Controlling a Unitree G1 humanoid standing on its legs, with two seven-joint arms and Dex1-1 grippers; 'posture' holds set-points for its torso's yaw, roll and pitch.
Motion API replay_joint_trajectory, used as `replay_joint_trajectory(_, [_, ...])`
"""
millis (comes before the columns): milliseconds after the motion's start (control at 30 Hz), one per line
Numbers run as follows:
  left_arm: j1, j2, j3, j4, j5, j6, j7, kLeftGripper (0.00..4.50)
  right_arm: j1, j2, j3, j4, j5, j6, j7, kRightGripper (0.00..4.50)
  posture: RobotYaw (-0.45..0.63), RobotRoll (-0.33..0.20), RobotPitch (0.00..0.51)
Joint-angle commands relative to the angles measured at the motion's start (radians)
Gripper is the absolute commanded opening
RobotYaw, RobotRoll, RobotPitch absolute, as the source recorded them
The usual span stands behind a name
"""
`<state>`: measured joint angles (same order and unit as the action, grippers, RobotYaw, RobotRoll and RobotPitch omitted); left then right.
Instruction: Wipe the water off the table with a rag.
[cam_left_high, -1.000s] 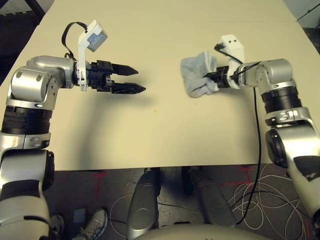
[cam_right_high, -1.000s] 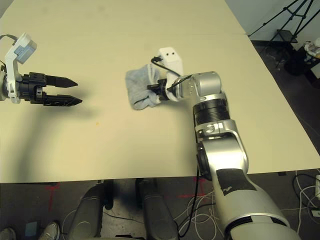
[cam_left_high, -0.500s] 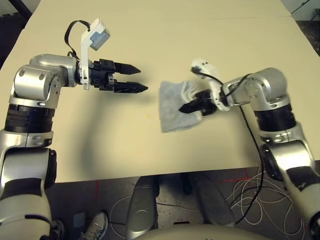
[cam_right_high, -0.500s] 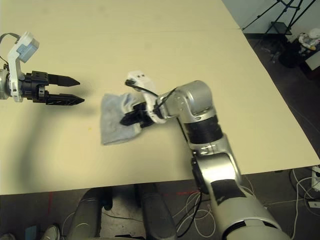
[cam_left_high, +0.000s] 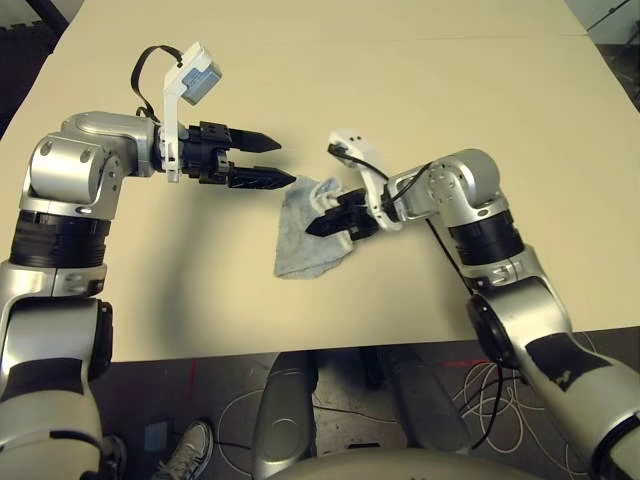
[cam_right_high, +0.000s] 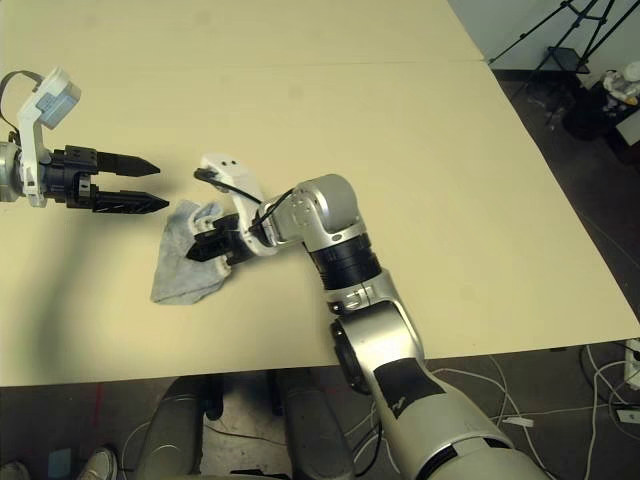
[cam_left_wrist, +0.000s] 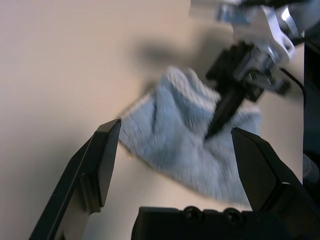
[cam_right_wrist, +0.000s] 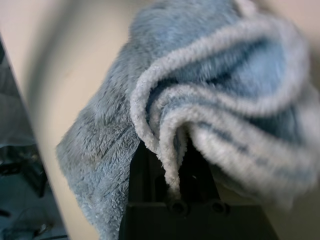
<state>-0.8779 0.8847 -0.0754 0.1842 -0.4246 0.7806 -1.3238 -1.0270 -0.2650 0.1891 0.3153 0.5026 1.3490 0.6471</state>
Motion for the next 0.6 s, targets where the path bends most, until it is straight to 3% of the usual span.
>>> replay_joint_trajectory(33, [0.012, 0.006, 0.006, -0.005, -0.001, -0.004, -0.003, 4.50, 0.011, -0.138, 0.014, 0.104, -0.104, -0.054, -0.023, 0.01, -0.01, 0.000, 0.319])
replay_joint_trajectory(367, [-0.019, -0.017, -0.014, 0.041, 0.015, -0.033, -0.014, 4.50, -0.047, -0.377, 0.099, 0.184, -0.175, -0.131, 0.115, 0.01, -0.04, 0.000, 0.318])
replay_joint_trajectory(600, [-0.028, -0.041, 0.008, 0.091, 0.037, -0.076, 0.039, 4.50, -0.068, -0.432, 0.109, 0.213, -0.201, -0.140, 0.187, 0.01, -0.03, 0.000, 0.312])
